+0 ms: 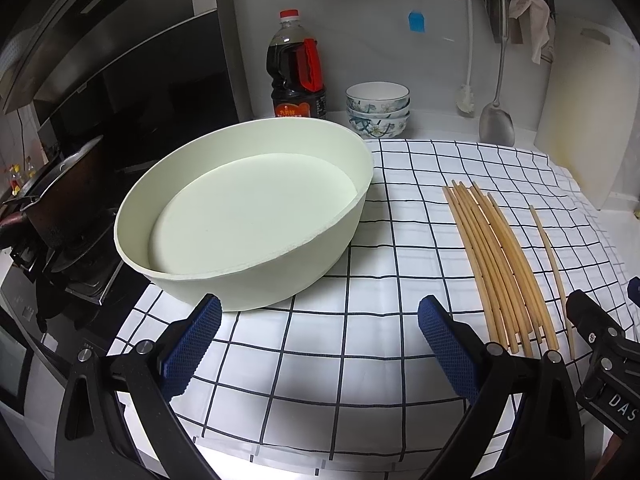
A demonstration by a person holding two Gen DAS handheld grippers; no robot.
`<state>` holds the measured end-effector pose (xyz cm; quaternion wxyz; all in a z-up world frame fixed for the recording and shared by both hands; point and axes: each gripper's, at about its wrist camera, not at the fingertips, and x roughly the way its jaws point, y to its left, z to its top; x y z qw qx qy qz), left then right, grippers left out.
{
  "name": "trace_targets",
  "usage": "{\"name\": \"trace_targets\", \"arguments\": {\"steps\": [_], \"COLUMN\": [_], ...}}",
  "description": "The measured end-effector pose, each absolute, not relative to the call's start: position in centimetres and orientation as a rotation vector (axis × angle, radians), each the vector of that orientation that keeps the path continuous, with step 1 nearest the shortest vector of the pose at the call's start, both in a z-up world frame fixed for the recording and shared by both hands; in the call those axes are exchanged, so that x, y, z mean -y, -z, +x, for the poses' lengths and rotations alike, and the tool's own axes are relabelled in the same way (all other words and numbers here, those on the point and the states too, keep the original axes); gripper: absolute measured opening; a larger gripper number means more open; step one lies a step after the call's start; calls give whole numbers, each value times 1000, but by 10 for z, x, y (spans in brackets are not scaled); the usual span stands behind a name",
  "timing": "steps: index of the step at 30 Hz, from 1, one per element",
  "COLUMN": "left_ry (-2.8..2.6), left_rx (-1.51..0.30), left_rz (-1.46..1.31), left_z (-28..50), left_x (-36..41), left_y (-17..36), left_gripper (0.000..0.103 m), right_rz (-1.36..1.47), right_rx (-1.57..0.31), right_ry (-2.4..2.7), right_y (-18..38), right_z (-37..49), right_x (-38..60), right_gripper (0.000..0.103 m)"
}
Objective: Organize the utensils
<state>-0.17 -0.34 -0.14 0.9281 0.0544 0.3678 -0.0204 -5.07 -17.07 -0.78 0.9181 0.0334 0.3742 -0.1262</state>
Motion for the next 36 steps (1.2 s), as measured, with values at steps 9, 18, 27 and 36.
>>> {"name": "trace_targets", "arguments": {"steps": [9, 18, 27, 36], "left_ry": [43, 42, 43, 44], "left_rx": [-754, -752, -753, -758], "left_rz": [114, 112, 112, 111], "left_z": [-2, -3, -3, -4], "left_x": [4, 5, 5, 5], "left_y": [1, 1, 2, 5], "left_gripper": [97, 97, 97, 97], "right_rz": [67, 68, 68, 70], "right_rx": [-767, -767, -770, -771], "right_ry": [253, 252, 247, 229], "right_y": [7, 7, 8, 10], "right_z": [-52, -52, -52, -51], "right_x": [169, 168, 167, 166], "right_gripper": [95, 95, 95, 95]}}
